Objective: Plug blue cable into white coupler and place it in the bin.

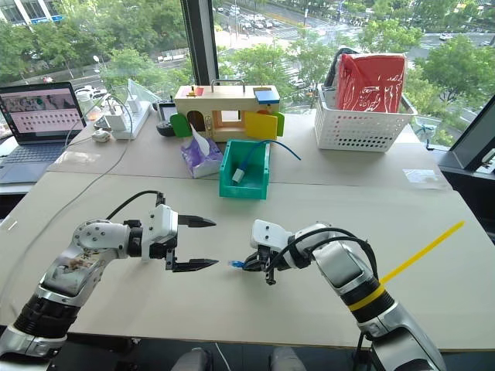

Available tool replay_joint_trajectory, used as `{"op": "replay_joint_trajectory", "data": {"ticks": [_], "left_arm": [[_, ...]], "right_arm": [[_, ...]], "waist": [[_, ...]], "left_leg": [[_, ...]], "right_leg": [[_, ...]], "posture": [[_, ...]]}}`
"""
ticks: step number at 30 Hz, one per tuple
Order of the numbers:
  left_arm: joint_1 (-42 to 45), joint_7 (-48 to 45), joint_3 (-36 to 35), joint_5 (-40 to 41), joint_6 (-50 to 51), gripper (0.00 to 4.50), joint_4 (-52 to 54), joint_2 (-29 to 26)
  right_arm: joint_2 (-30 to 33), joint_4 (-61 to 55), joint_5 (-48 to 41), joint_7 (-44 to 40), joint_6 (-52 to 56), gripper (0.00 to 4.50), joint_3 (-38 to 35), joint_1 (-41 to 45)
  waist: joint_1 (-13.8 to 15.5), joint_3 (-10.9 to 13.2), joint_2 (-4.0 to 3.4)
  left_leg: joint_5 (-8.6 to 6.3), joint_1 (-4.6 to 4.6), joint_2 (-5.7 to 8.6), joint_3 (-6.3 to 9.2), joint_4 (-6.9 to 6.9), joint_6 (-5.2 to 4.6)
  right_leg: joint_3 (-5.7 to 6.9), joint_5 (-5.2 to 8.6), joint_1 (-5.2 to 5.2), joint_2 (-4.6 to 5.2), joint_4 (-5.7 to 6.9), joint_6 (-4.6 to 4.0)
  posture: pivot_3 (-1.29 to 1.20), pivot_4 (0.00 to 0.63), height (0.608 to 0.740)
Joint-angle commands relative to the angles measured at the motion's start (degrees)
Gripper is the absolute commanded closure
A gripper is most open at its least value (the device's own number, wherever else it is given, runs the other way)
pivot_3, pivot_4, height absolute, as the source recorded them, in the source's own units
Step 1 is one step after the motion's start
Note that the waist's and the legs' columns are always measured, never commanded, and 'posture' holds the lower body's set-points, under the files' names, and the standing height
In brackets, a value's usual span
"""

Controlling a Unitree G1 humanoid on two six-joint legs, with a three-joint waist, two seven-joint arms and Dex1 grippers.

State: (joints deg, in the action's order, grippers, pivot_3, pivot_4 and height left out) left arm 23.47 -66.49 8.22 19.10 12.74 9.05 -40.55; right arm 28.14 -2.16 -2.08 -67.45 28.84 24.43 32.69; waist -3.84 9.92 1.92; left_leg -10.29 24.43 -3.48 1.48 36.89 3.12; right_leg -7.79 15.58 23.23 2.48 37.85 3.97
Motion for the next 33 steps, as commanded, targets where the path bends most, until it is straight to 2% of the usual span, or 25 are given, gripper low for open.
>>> {"op": "replay_joint_trajectory", "data": {"ticks": [1,2,8,16,22,26,33], "left_arm": [[1.63,-1.57,0.86,-0.12,-0.32,0.00,0.53,0.18],[2.05,-2.13,1.51,-0.20,-0.21,0.00,0.43,0.23],[5.45,-4.07,5.35,-3.15,-2.27,0.00,-3.20,1.86],[9.54,-7.77,11.52,-10.36,-9.77,0.00,-12.63,4.14],[10.87,-7.98,15.29,-15.91,-14.66,0.00,-16.48,6.11],[11.53,-6.66,17.30,-19.49,-12.79,0.00,-16.80,7.24],[10.19,-8.47,19.21,-21.81,-7.97,0.00,-15.16,5.96]], "right_arm": [[0.01,-1.71,-2.18,-0.16,0.36,4.04,-0.89,-0.58],[0.40,-2.61,-3.13,-0.12,1.45,3.56,-1.96,-0.58],[4.82,-6.93,-9.19,0.30,5.95,1.62,-10.93,-0.77],[9.68,-14.36,-15.48,4.07,10.01,1.62,-20.48,-1.42],[10.47,-17.79,-16.52,9.16,12.98,1.62,-22.34,-2.09],[11.15,-19.83,-17.27,11.09,15.05,1.62,-22.63,-2.75],[14.52,-20.28,-18.49,11.75,15.57,1.62,-23.34,-3.37]], "waist": [[-0.17,0.00,0.00],[-0.16,0.00,0.00],[0.16,0.01,0.01],[0.23,0.02,0.00],[0.38,0.02,0.01],[0.48,0.02,0.01],[0.81,0.02,0.01]], "left_leg": [[0.00,0.00,0.00,0.00,0.00,0.00],[0.00,-0.01,0.00,0.01,0.00,0.00],[0.00,0.04,0.02,0.03,0.01,0.00],[-0.02,0.06,0.01,0.07,-0.02,-0.03],[-0.02,0.12,0.02,0.09,0.00,-0.03],[-0.02,0.15,0.03,0.10,0.00,-0.03],[-0.02,0.14,0.03,0.10,0.00,-0.03]], "right_leg": [[0.00,0.01,0.00,0.00,0.02,-0.01],[0.00,0.01,0.00,0.00,0.03,-0.01],[0.02,0.02,0.00,0.02,0.03,-0.03],[0.09,0.04,0.03,0.00,0.01,-0.12],[0.10,0.04,0.04,0.01,0.02,-0.12],[0.10,-0.02,0.05,0.01,0.01,-0.21],[0.11,0.00,0.04,0.02,0.01,-0.19]], "posture": [[0.00,0.150,0.714],[0.00,0.150,0.714],[0.00,0.150,0.714],[0.00,0.150,0.714],[0.00,0.150,0.714],[0.00,0.150,0.714],[0.00,0.150,0.714]]}}
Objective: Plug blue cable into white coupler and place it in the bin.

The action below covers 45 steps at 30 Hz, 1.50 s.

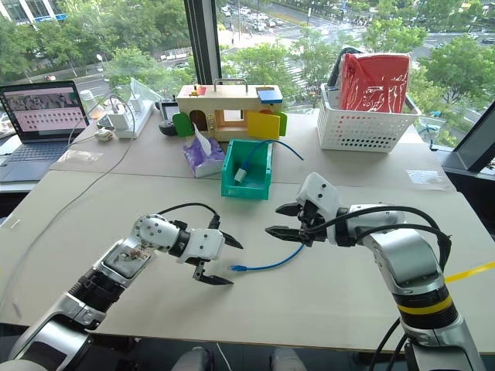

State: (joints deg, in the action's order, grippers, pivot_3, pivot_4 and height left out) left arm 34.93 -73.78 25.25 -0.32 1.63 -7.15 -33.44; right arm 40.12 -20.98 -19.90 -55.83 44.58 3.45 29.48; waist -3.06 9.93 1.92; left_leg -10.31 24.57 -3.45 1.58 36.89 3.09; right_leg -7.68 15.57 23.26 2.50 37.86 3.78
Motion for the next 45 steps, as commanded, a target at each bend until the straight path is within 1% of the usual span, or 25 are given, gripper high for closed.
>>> {"op": "replay_joint_trajectory", "data": {"ticks": [1,2,4,5,6,7,8,10,15,16,19,22,24,26,27,28,30,31,33,34,35,38,40,42,45], "left_arm": [[-1.37,-1.40,2.31,-2.37,3.84,0.00,1.36,-1.22],[-1.68,-2.01,2.59,-1.97,5.34,0.00,2.06,-1.32],[-2.50,-2.82,3.36,-2.03,7.53,0.50,3.51,-1.98],[-3.13,-3.29,3.75,-2.04,8.54,0.65,4.41,-2.48],[-3.77,-3.56,3.99,-1.98,9.76,1.06,5.34,-2.90],[-4.22,-3.66,4.01,-1.82,10.81,1.34,6.03,-3.07],[-4.59,-3.50,3.86,-1.63,11.97,1.81,6.62,-3.11],[-5.07,-3.21,3.71,-1.58,13.63,2.50,7.51,-3.25],[-5.57,-1.22,2.68,-1.94,16.11,4.22,8.18,-2.55],[-5.44,-0.74,2.48,-1.95,16.54,4.45,8.10,-2.23],[-3.54,2.51,0.26,-1.10,17.62,4.47,6.61,0.58],[-1.02,4.45,-2.95,1.87,19.21,4.47,6.52,4.00],[0.47,5.46,-4.83,3.76,18.35,4.47,6.91,6.11],[1.78,7.71,-6.58,4.87,17.46,4.47,6.53,8.35],[2.60,9.92,-7.64,4.90,16.16,4.47,5.82,9.89],[3.87,13.54,-8.84,4.48,14.16,4.47,4.38,12.24],[5.34,18.77,-10.59,4.00,11.32,4.47,2.27,15.63],[5.73,20.67,-11.09,3.72,10.27,4.47,1.46,16.83],[6.51,25.85,-11.48,1.64,6.48,4.47,-1.09,19.03],[6.72,27.48,-11.54,0.92,4.86,4.47,-1.99,19.64],[7.40,29.96,-12.05,0.41,2.88,4.47,-3.43,20.95],[8.60,33.03,-13.27,1.01,-0.27,4.47,-6.39,23.53],[8.84,33.12,-13.13,0.94,-1.92,4.47,-7.96,23.83],[8.40,31.70,-13.08,2.76,-1.88,4.47,-7.09,24.38],[6.39,27.12,-11.98,6.20,1.35,4.47,-3.10,24.21]], "right_arm": [[3.12,-1.26,-0.67,0.12,-0.42,1.62,-2.22,-0.19],[3.90,-0.75,-0.51,0.01,-0.81,1.62,-2.13,-0.08],[4.80,0.34,-0.50,0.09,-1.32,1.57,-2.27,0.49],[5.15,0.80,-0.40,0.16,-1.61,1.57,-2.24,0.75],[5.38,1.11,-0.36,0.30,-1.76,1.57,-2.13,0.88],[5.57,1.26,-0.39,0.38,-1.83,1.57,-1.98,0.90],[5.71,1.35,-0.47,0.44,-1.80,1.57,-1.79,0.87],[5.78,1.39,-0.68,0.55,-1.74,1.57,-1.62,0.74],[5.70,1.56,-0.68,1.04,-1.68,1.57,-1.31,0.71],[5.74,1.60,-0.71,1.11,-1.67,1.57,-1.30,0.69],[5.72,2.20,-0.41,1.65,-1.88,1.57,-1.30,0.70],[5.38,2.70,-1.03,2.30,-1.72,1.57,-2.50,0.41],[3.37,2.65,-3.86,4.47,0.26,1.57,-6.26,1.02],[0.13,3.02,-6.84,8.47,1.97,1.57,-11.03,2.41],[-1.56,3.17,-7.67,11.25,2.24,1.57,-13.67,3.16],[-3.53,2.96,-8.14,15.79,3.18,1.57,-17.43,4.16],[-6.06,2.20,-9.84,21.92,6.20,1.57,-22.72,5.70],[-7.25,1.58,-12.63,23.96,9.56,1.57,-25.35,6.78],[-10.16,-0.75,-22.15,28.49,19.40,1.57,-31.86,9.91],[-11.22,-1.80,-25.53,30.71,22.97,1.57,-34.07,10.97],[-13.50,-3.56,-28.29,33.97,28.71,1.57,-36.39,11.48],[-17.15,-9.33,-29.73,41.63,39.59,1.57,-38.49,10.07],[-22.15,-10.90,-31.82,44.27,44.69,1.57,-41.33,9.63],[-28.33,-11.09,-32.14,47.72,47.41,1.57,-45.04,10.34],[-33.91,-12.05,-31.54,50.67,47.76,1.57,-47.70,8.96]], "waist": [[0.03,0.00,0.00],[-0.05,0.00,0.00],[-0.17,0.00,0.00],[-0.31,0.00,0.00],[-0.39,0.00,0.00],[-0.44,0.00,0.00],[-0.53,0.00,0.00],[-0.61,0.00,0.00],[-0.42,-0.01,0.00],[-0.37,-0.01,0.00],[-0.11,-0.03,-0.03],[0.64,-0.02,-0.03],[0.64,-0.01,-0.01],[0.65,-0.01,-0.01],[0.58,-0.01,-0.02],[0.57,-0.01,-0.02],[0.75,-0.01,-0.02],[0.80,-0.01,-0.02],[0.69,-0.01,-0.02],[0.61,-0.01,-0.02],[0.56,-0.01,-0.02],[0.61,-0.01,-0.03],[0.59,-0.01,-0.03],[0.44,-0.03,-0.06],[0.43,-0.03,-0.09]], "left_leg": [[0.00,0.00,0.00,0.00,0.00,0.00],[0.00,-0.01,0.00,0.00,0.00,0.00],[0.00,-0.03,-0.01,0.00,0.00,-0.01],[-0.01,-0.04,-0.02,0.00,-0.01,-0.01],[-0.01,-0.05,-0.02,0.00,-0.01,-0.01],[-0.01,-0.07,-0.02,0.00,-0.01,-0.02],[-0.01,-0.10,-0.03,0.00,-0.01,-0.02],[-0.02,-0.16,-0.03,0.00,-0.02,-0.03],[-0.01,-0.21,-0.02,0.00,-0.01,-0.03],[-0.02,-0.21,-0.01,0.00,-0.01,-0.03],[-0.01,-0.24,0.00,0.00,0.01,-0.03],[-0.01,-0.20,0.01,0.00,0.09,-0.03],[-0.01,-0.11,0.02,0.01,0.12,-0.04],[-0.01,0.07,0.01,0.05,0.11,-0.04],[-0.01,0.08,0.01,0.07,0.10,-0.04],[-0.02,0.09,0.02,0.08,0.09,-0.05],[-0.02,0.10,0.03,0.13,0.07,-0.05],[-0.02,0.11,0.04,0.14,0.07,-0.05],[-0.02,0.12,0.05,0.15,0.05,-0.06],[-0.03,0.11,0.04,0.16,0.03,-0.07],[-0.03,0.11,0.04,0.16,0.02,-0.07],[-0.03,0.12,0.04,0.25,0.00,-0.08],[-0.03,0.15,0.08,0.25,0.01,-0.08],[-0.03,0.13,0.08,0.25,0.00,-0.08],[-0.03,0.14,0.08,0.27,-0.01,-0.08]], "right_leg": [[0.00,0.01,0.00,0.00,0.00,0.01],[0.00,0.03,0.00,0.00,0.00,0.05],[0.00,0.06,0.00,-0.01,0.00,0.09],[0.00,0.06,0.00,-0.01,0.01,0.09],[0.00,0.07,-0.01,-0.01,0.01,0.08],[0.00,0.07,-0.03,-0.01,0.02,0.07],[0.00,0.08,-0.04,-0.02,0.02,0.07],[0.00,0.11,-0.10,-0.02,0.03,0.08],[0.00,0.17,-0.16,-0.01,0.05,0.14],[0.00,0.17,-0.16,0.00,0.05,0.14],[0.00,0.18,-0.20,0.01,0.05,0.15],[0.00,0.18,-0.20,0.01,0.05,0.16],[0.00,0.18,-0.14,0.01,0.05,0.16],[0.04,0.14,0.01,0.00,0.06,0.11],[0.05,0.08,0.02,0.00,0.07,-0.01],[0.05,-0.02,0.03,0.00,0.07,-0.17],[0.09,-0.03,0.01,0.01,0.05,-0.19],[0.10,-0.03,0.00,0.03,0.02,-0.19],[0.11,-0.03,-0.01,0.04,0.01,-0.19],[0.10,-0.04,-0.01,0.03,0.02,-0.20],[0.10,-0.04,0.00,0.03,0.04,-0.21],[0.17,-0.04,0.00,0.02,0.08,-0.22],[0.17,-0.04,0.00,0.05,0.07,-0.21],[0.16,-0.04,0.01,0.04,0.09,-0.21],[0.18,-0.03,0.03,0.04,0.12,-0.22]], "posture": [[0.00,0.150,0.714],[0.00,0.150,0.714],[0.00,0.150,0.714],[0.00,0.150,0.714],[0.00,0.150,0.714],[0.00,0.150,0.714],[0.00,0.150,0.714],[0.00,0.150,0.714],[0.00,0.150,0.714],[0.00,0.150,0.714],[0.00,0.150,0.714],[0.00,0.150,0.714],[0.00,0.150,0.714],[0.00,0.150,0.714],[0.00,0.150,0.714],[0.00,0.150,0.714],[0.00,0.150,0.714],[0.00,0.150,0.714],[0.00,0.150,0.714],[0.00,0.150,0.714],[0.00,0.150,0.714],[0.00,0.150,0.714],[0.00,0.150,0.714],[0.00,0.150,0.714],[0.00,0.150,0.714]]}}
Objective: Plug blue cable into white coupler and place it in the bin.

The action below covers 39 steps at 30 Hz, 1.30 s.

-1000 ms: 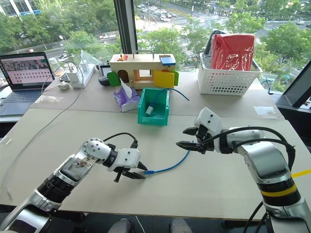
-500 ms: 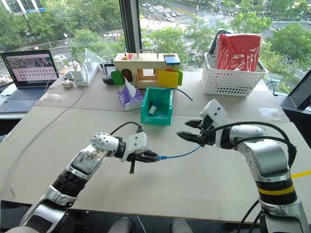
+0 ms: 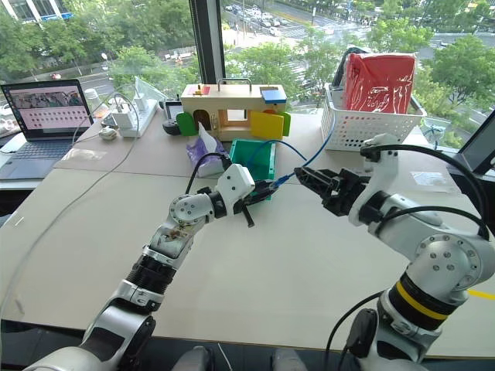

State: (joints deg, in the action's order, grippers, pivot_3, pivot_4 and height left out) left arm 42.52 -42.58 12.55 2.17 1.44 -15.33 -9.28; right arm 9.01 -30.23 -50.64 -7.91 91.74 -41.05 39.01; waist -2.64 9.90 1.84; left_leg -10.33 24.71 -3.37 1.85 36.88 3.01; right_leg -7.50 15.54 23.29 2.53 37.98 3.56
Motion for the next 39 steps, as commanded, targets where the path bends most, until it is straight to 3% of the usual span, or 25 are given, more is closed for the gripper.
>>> {"op": "replay_joint_trajectory", "data": {"ticks": [1,6,11,16,39], "left_arm": [[-2.31,-5.67,1.15,4.79,3.12,4.47,6.71,-0.49],[-7.11,-10.30,0.88,10.76,11.63,4.47,14.75,-3.15],[-9.71,-10.30,1.08,11.66,15.36,4.47,18.36,-5.04],[-11.27,-11.88,3.28,10.57,15.61,4.47,19.23,-7.22],[-12.16,-11.08,5.07,10.86,16.40,4.47,20.82,-7.84]], "right_arm": [[-6.04,-3.83,-1.38,3.82,0.30,1.57,-4.46,-1.58],[-16.38,-13.29,-4.74,4.46,-3.86,1.57,-0.65,-13.61],[-19.54,-17.27,-7.94,4.78,-9.06,1.57,4.69,-25.03],[-20.44,-16.66,-11.50,8.67,-14.01,1.57,8.59,-28.42],[-7.20,-10.52,-30.13,25.78,-33.48,1.57,23.96,-36.52]], "waist": [[0.03,0.00,-0.01],[-0.11,-0.03,-0.12],[-0.29,-0.03,-0.17],[-1.44,-0.04,-0.20],[-1.36,-0.03,-0.19]], "left_leg": [[0.00,0.01,0.00,0.00,0.00,0.00],[0.00,0.03,-0.02,0.09,-0.14,0.00],[0.01,0.10,-0.01,0.16,-0.07,0.01],[0.05,-0.04,-0.04,0.23,-0.06,-0.04],[0.05,0.00,-0.05,0.27,-0.11,-0.05]], "right_leg": [[0.00,0.00,0.00,0.00,-0.01,0.00],[0.12,0.08,0.04,-0.01,0.00,-0.06],[0.20,0.13,0.05,0.01,0.03,-0.09],[0.26,0.28,-0.06,-0.04,0.07,0.13],[0.29,0.35,-0.05,-0.04,0.01,0.09]], "posture": [[0.00,0.150,0.714],[0.00,0.150,0.714],[0.00,0.150,0.714],[0.00,0.150,0.714],[0.00,0.150,0.714]]}}
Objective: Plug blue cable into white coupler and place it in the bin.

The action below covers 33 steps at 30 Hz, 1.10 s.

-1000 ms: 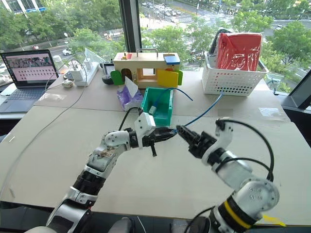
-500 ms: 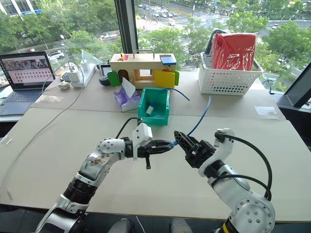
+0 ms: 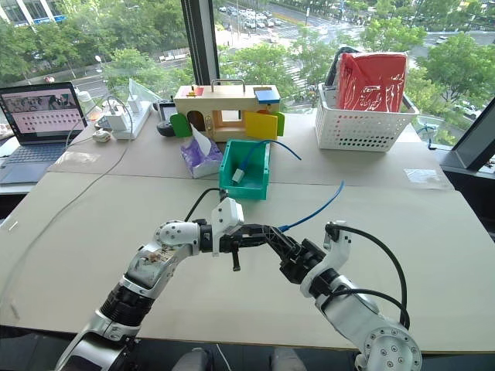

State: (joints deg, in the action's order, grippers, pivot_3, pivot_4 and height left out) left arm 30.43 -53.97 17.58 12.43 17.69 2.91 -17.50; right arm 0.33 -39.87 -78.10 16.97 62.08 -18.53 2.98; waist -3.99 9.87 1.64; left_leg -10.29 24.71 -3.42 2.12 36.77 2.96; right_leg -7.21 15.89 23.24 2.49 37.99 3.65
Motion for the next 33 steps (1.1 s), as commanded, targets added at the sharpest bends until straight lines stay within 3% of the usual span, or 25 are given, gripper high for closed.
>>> {"op": "replay_joint_trajectory", "data": {"ticks": [1,15,16,19,24,33], "left_arm": [[-0.11,0.37,0.05,0.61,0.19,4.47,2.63,0.39],[-0.28,0.74,0.28,0.80,0.33,4.47,2.67,0.64],[-0.26,0.74,0.28,0.81,0.37,4.47,2.65,0.65],[-0.14,0.68,0.29,0.77,0.28,4.47,2.46,0.68],[-0.19,0.59,0.34,0.77,0.13,4.47,2.63,0.56],[-0.23,2.19,-0.40,0.16,-0.39,4.47,2.42,0.59]], "right_arm": [[2.11,-0.89,-2.97,1.22,-4.76,1.57,2.00,-0.71],[9.62,-1.29,-5.26,3.90,-14.77,1.57,7.28,-3.30],[10.05,-1.28,-5.43,3.98,-15.24,1.98,7.58,-3.43],[11.06,-1.06,-5.91,4.13,-16.52,2.63,8.40,-3.55],[12.44,-0.77,-6.63,4.11,-18.26,4.36,9.73,-3.56],[14.00,-0.34,-7.23,4.09,-20.87,4.44,11.03,-3.71]], "waist": [[-0.01,0.00,0.00],[0.04,0.00,0.01],[0.04,0.00,0.01],[0.04,0.00,0.01],[0.09,0.00,0.01],[0.15,0.01,0.01]], "left_leg": [[0.00,0.00,0.00,0.00,0.00,0.00],[0.00,0.00,0.00,0.00,0.00,0.00],[0.00,0.00,0.00,0.00,0.00,0.00],[0.00,0.00,0.00,0.00,0.00,0.00],[0.00,0.00,0.01,0.00,0.00,0.00],[0.00,0.00,0.00,0.00,0.00,0.00]], "right_leg": [[0.00,0.00,0.00,0.00,0.00,0.01],[0.00,0.05,0.00,0.00,-0.01,0.07],[-0.01,0.05,0.00,0.00,-0.01,0.07],[-0.01,0.05,0.00,0.00,-0.01,0.07],[-0.01,0.05,-0.01,0.00,-0.02,0.06],[-0.01,0.06,-0.01,0.00,-0.02,0.06]], "posture": [[0.00,0.150,0.714],[0.00,0.150,0.714],[0.00,0.150,0.714],[0.00,0.150,0.714],[0.00,0.150,0.714],[0.00,0.150,0.714]]}}
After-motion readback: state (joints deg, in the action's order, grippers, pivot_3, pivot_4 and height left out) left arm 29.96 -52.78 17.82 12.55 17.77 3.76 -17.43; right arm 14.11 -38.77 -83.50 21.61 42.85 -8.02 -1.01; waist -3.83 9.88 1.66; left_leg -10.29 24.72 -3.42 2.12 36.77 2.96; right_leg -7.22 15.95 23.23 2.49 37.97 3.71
